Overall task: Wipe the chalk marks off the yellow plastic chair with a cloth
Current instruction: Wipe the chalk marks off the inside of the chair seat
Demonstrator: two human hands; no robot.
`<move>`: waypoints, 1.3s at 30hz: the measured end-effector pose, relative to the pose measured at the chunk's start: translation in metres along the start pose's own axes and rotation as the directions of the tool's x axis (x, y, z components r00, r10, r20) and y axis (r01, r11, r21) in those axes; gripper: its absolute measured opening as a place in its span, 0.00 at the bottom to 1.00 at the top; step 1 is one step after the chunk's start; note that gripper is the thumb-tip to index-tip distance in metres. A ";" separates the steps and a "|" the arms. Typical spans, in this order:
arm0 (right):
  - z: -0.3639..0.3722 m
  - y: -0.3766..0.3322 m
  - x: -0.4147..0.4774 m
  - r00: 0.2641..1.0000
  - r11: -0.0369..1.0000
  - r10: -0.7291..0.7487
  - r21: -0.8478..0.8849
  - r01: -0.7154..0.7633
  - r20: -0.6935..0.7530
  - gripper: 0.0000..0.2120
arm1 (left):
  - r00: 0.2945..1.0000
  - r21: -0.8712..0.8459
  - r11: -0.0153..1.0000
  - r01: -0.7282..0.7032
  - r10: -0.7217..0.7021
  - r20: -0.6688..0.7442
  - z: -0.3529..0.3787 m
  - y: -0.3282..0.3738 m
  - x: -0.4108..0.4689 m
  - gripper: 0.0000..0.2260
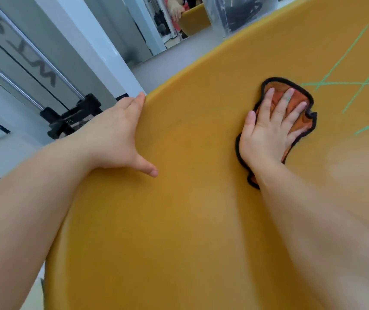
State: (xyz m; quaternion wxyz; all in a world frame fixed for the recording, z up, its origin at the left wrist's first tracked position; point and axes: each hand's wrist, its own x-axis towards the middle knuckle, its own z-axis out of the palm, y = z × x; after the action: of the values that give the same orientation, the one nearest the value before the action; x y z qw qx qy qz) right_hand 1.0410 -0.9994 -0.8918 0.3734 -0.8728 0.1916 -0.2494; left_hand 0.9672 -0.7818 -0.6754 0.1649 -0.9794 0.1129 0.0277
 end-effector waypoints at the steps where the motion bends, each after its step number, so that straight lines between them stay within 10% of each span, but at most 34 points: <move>1: 0.005 -0.026 -0.007 0.996 0.995 -0.093 0.022 0.092 0.018 0.31 | 1.000 -0.021 1.000 -0.007 0.007 0.005 0.001 -0.001 -0.001 0.75; 5: 0.025 -0.099 -0.097 0.717 0.733 -0.680 0.150 0.664 0.151 0.31 | 0.999 -0.082 0.996 -0.038 0.036 -0.018 0.004 -0.008 0.000 0.79; 8: 0.023 -0.067 -0.099 0.513 0.554 -0.829 0.204 0.807 0.224 0.28 | 0.998 -0.129 0.991 -0.047 0.043 -0.040 0.004 -0.011 0.000 0.78; 12: 0.014 -0.003 -0.009 0.758 0.753 -0.645 -0.088 0.652 0.095 0.30 | 0.998 -0.150 0.987 -0.052 0.048 -0.031 0.000 -0.010 0.001 0.79; 16: 0.013 -0.044 -0.009 0.974 0.973 -0.226 0.039 0.226 -0.002 0.31 | 0.996 -0.196 0.977 -0.081 0.074 -0.043 0.000 -0.014 0.002 0.78; 18: 0.019 -0.082 -0.052 0.898 0.896 -0.436 0.122 0.426 0.060 0.34 | 0.993 -0.331 0.936 -0.116 0.097 -0.074 0.003 -0.019 0.002 0.73; 20: 0.021 -0.098 -0.109 0.646 0.667 -0.744 0.229 0.709 0.170 0.35 | 0.992 -0.600 0.792 -0.113 0.057 -0.112 0.011 -0.024 0.003 0.58; 23: 0.014 -0.075 -0.115 0.453 0.502 -0.860 0.240 0.831 0.234 0.34 | 0.996 -0.670 0.738 -0.074 0.027 -0.080 0.011 -0.027 0.002 0.41; 27: 0.011 -0.020 -0.017 0.723 0.719 -0.681 -0.085 0.690 0.112 0.35 | 0.988 -0.455 0.879 -0.142 0.102 -0.113 0.009 -0.026 0.005 0.60; 30: 0.001 -0.033 -0.003 0.932 0.934 -0.357 -0.015 0.358 0.058 0.38 | 0.988 -0.407 0.902 -0.144 0.104 -0.118 0.007 -0.020 0.003 0.63; 32: 0.007 -0.068 -0.051 0.897 0.903 -0.427 0.106 0.416 0.116 0.42 | 0.986 -0.423 0.894 -0.149 0.103 -0.129 0.009 -0.023 0.005 0.62; 36: 0.004 -0.075 -0.134 0.538 0.606 -0.788 0.219 0.765 0.300 0.42 | 0.984 -0.469 0.867 -0.167 0.117 -0.134 0.016 -0.034 0.009 0.54; 39: -0.001 -0.042 -0.070 0.611 0.640 -0.750 0.043 0.767 0.256 0.41 | 0.985 -0.443 0.883 -0.158 0.107 -0.137 0.013 -0.029 0.006 0.59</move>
State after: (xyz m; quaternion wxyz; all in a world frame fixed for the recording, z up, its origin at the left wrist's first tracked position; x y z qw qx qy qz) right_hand 0.9910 -0.9363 -0.8803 0.2227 -0.9082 -0.2355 -0.2649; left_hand 0.9799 -0.7519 -0.6788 -0.0760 -0.9809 0.1787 0.0110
